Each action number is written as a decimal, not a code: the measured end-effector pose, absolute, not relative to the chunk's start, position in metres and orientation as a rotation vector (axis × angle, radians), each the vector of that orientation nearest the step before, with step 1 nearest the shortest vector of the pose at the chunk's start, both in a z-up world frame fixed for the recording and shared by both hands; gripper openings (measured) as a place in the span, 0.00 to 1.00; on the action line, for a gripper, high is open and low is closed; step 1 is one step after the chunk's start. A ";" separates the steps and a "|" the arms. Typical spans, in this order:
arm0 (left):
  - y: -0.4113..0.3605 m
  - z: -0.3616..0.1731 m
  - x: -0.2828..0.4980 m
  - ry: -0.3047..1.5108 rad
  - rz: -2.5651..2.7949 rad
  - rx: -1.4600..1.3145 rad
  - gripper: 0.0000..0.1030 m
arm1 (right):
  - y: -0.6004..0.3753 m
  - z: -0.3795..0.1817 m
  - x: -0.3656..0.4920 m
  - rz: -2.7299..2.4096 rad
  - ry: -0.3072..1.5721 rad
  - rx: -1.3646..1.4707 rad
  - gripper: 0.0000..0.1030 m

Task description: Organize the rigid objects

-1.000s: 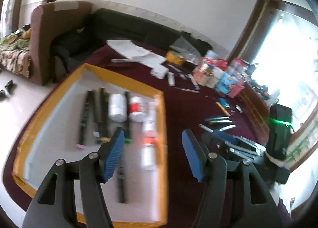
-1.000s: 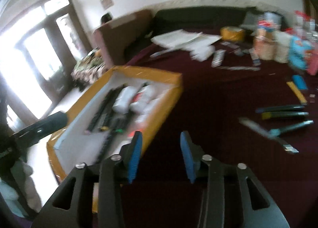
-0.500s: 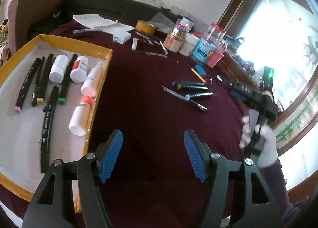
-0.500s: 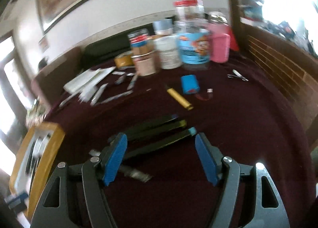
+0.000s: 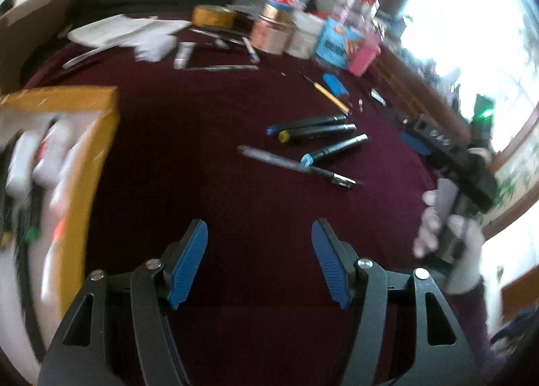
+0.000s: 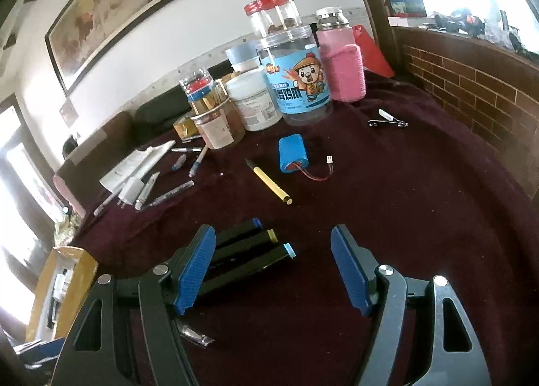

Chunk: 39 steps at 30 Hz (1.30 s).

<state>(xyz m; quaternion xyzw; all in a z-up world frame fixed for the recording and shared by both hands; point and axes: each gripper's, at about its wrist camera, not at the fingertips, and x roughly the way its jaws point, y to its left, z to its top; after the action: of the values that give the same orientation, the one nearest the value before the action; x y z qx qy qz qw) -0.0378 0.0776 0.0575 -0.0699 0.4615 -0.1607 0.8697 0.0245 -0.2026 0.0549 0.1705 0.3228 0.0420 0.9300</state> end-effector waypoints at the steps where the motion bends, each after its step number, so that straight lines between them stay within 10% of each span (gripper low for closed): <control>1: 0.069 0.055 -0.027 0.976 -0.337 -0.128 0.61 | -0.203 0.055 0.024 0.088 0.663 0.352 0.64; 19: -0.029 0.020 0.051 0.982 -0.420 0.174 0.61 | -0.204 0.047 0.030 0.075 0.697 0.351 0.64; 22: -0.038 0.022 0.041 0.948 -0.411 0.219 0.28 | -0.205 0.046 0.031 0.069 0.703 0.354 0.64; 25: -0.041 0.024 0.030 0.955 -0.436 0.238 0.15 | -0.205 0.045 0.031 0.061 0.708 0.351 0.64; 39: 0.042 0.037 -0.055 0.956 -0.473 0.128 0.15 | -0.204 0.036 0.034 0.069 0.759 0.353 0.64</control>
<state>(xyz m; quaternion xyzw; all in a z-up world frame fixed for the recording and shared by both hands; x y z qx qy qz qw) -0.0555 0.0420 0.0375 0.0609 0.4553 -0.2252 0.8592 0.0342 -0.2044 0.0360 0.1715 0.3683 0.0334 0.9131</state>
